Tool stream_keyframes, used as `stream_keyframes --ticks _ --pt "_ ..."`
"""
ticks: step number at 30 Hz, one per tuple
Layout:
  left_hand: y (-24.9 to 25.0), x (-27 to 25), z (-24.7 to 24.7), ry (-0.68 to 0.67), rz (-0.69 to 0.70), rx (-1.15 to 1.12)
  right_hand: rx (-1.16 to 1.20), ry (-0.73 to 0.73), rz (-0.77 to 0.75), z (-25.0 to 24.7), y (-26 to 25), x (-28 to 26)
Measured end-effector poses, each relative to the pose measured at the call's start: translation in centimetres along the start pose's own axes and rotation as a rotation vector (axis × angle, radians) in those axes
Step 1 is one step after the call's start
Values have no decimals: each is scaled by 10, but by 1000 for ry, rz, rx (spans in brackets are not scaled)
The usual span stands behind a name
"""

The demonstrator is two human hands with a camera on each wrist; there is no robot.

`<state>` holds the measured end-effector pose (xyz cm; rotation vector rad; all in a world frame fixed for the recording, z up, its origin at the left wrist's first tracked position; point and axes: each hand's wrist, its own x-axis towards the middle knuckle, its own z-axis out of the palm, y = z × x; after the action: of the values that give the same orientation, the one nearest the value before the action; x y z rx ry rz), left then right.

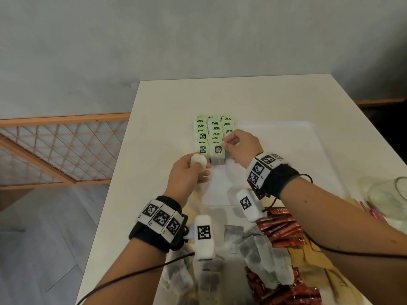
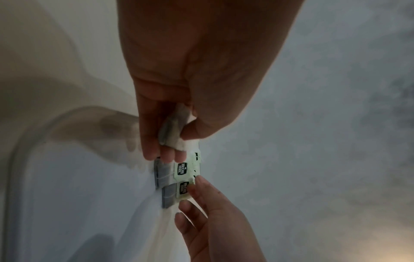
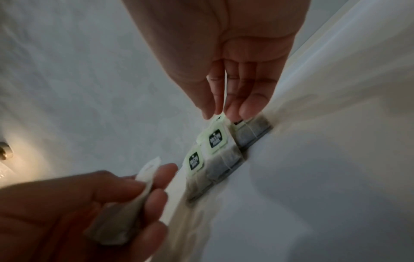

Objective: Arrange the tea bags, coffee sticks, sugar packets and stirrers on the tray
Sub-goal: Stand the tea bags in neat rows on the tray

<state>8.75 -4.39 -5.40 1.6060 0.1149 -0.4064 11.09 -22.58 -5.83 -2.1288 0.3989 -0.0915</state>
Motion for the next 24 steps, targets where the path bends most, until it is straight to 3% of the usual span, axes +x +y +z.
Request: stream_keyframes --ticks 3,10,15,18,21,24 --pt "2 -6 3 -64 12 23 33 -5 -29 -11 -3 -16" --pt "10 -21 23 -160 84 109 106 -190 -93 -31 -7 -62" --pt "15 -34 34 -243 177 176 75 -142 -153 -46 -4 -76" --pt "11 -36 36 -191 220 267 54 -69 -158 -55 -4 -80" --pt "9 -38 38 -46 361 498 54 14 -130 -59 -6 -83" --pt "14 -46 45 76 510 550 48 76 -83 -60 -7 -84"
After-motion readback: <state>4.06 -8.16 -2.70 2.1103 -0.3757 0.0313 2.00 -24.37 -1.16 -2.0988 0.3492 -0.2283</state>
